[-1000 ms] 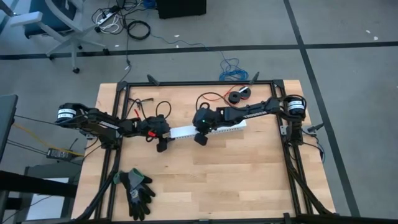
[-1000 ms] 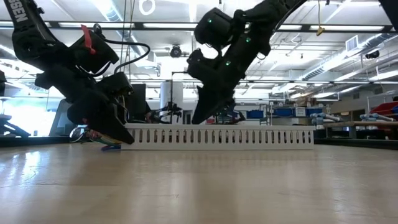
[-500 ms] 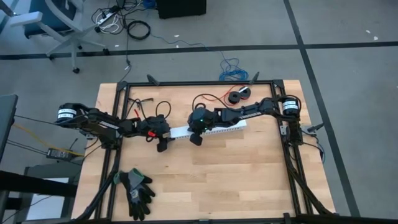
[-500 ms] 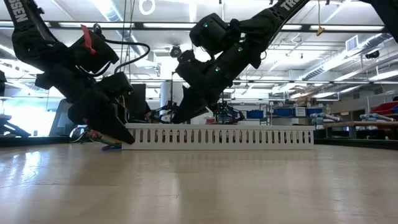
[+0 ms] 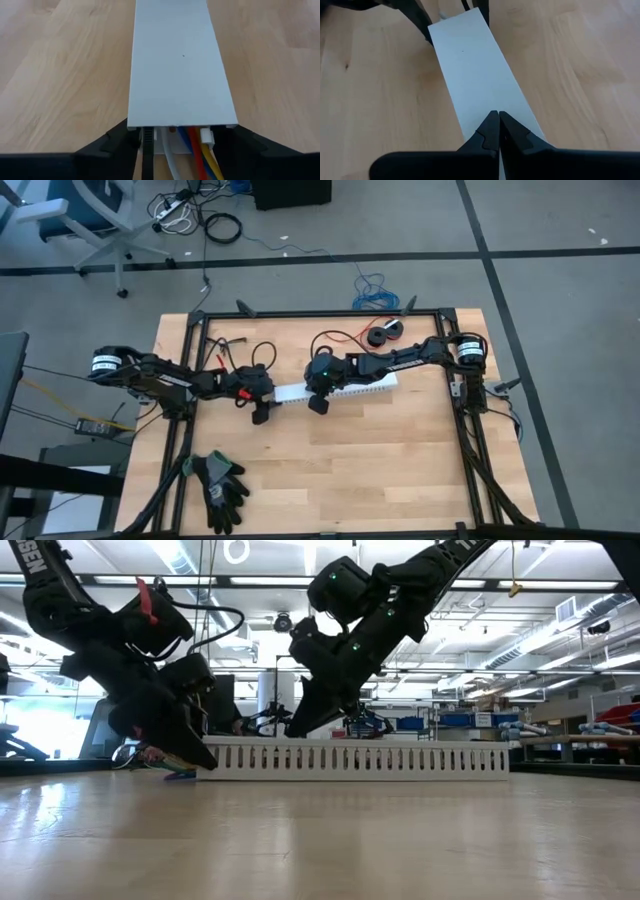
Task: Ziptie cables
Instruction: Close the white cable duct cover
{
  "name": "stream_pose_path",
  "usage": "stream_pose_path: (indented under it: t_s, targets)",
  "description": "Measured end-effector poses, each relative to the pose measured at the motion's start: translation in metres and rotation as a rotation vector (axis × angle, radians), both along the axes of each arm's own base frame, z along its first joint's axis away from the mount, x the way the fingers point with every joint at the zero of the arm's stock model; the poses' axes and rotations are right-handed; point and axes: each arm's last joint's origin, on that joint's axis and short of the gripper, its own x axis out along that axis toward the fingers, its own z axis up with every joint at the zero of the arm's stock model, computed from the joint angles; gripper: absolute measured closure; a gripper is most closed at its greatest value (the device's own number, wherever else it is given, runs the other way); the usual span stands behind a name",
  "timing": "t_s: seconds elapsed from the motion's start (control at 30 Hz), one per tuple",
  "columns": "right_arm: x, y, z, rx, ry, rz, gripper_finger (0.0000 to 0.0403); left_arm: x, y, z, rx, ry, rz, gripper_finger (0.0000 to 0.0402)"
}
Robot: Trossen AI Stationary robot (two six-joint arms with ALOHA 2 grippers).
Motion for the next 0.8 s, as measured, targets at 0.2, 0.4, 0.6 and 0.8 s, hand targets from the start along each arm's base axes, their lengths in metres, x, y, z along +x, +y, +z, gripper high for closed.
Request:
stream_pose_path:
  t_s: [0.2,0.4,0.6,0.8]
  targets:
    - [0.0002,0.0004,0.0004,0.002,-0.002,0.003,0.0403,0.0010,-0.0006,0.0008,-0.018,0.000,-0.019,0.0139]
    - [-0.0001,0.0002,0.0002,0.001,0.002,0.000,0.0403,0.0007,-0.0012,0.0002,-0.023,0.015,-0.029,0.0089]
    - [-0.0001,0.0019,0.0000,0.001,0.005,0.004,0.0403,0.0004,-0.0010,-0.0001,-0.019,0.020,-0.026,0.0081]
    - [-0.0017,0.0021,-0.0012,0.004,0.029,0.004,0.0403,0.0034,-0.0002,0.0053,-0.010,0.012,-0.018,0.0092]
